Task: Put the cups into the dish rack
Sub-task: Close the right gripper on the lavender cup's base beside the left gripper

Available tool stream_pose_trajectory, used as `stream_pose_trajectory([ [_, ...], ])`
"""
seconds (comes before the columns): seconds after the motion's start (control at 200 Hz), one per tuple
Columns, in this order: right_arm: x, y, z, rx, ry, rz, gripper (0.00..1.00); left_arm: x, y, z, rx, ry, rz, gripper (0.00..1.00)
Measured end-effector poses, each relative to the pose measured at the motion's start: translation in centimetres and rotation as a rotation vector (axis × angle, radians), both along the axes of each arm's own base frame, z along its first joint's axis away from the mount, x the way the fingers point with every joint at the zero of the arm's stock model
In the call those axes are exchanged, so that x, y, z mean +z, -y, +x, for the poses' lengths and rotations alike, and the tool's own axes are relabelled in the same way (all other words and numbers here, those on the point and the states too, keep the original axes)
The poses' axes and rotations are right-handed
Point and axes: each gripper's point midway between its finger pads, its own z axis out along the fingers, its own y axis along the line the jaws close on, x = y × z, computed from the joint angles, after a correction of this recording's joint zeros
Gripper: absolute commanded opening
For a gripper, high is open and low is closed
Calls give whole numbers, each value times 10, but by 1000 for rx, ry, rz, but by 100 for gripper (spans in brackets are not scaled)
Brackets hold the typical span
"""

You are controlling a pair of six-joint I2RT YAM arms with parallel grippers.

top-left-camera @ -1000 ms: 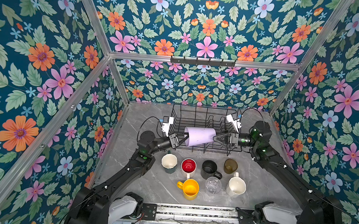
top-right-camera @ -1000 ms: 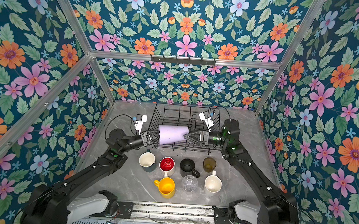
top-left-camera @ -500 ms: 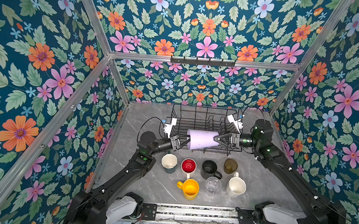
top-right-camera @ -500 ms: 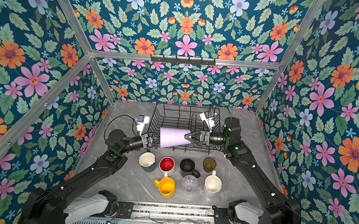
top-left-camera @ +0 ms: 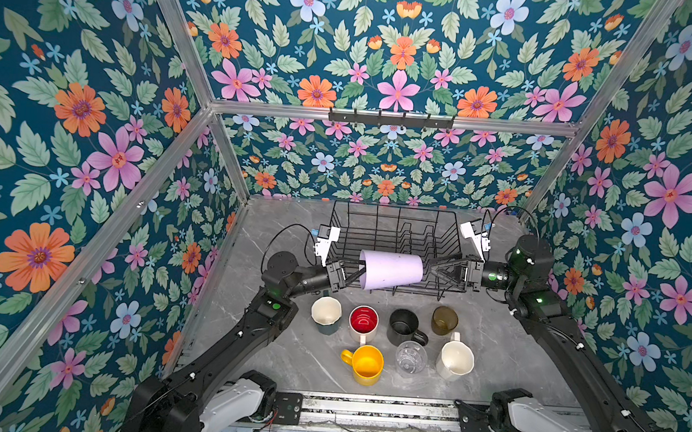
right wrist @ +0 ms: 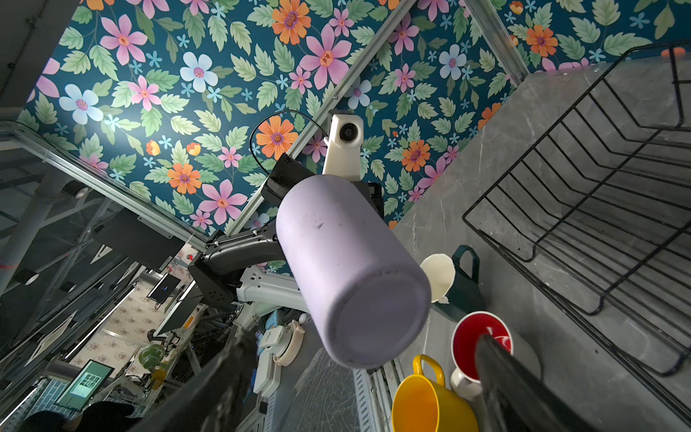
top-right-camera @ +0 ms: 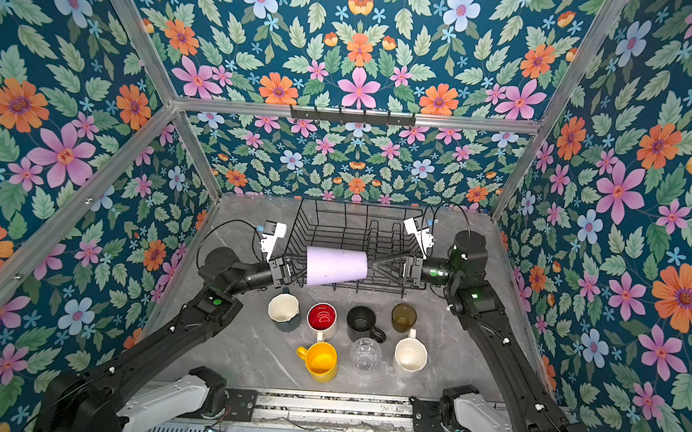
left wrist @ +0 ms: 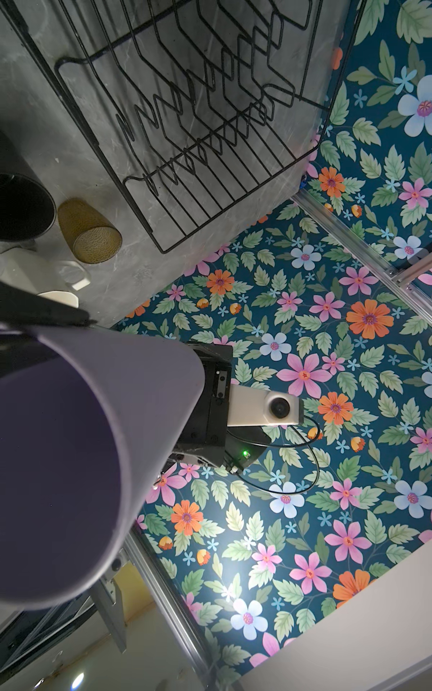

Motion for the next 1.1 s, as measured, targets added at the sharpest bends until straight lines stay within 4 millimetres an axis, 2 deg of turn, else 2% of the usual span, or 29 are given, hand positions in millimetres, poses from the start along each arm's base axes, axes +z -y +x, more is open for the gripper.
stream_pose_trajectory([
  [0.245,-4,-16,-8,66,-11,0,92,-1,1,0,-5,-3,2,0],
  [0.54,-13,-36,-6,123,-34,-6,92,1,2,-1,-24,6,-9,0],
  [0.75,-12,-44,-2,143,-37,7,92,5,2,-4,-35,11,-19,0],
  [1.1,-9,-64,-9,207,-33,11,91,5,3,-6,-42,20,-23,0],
])
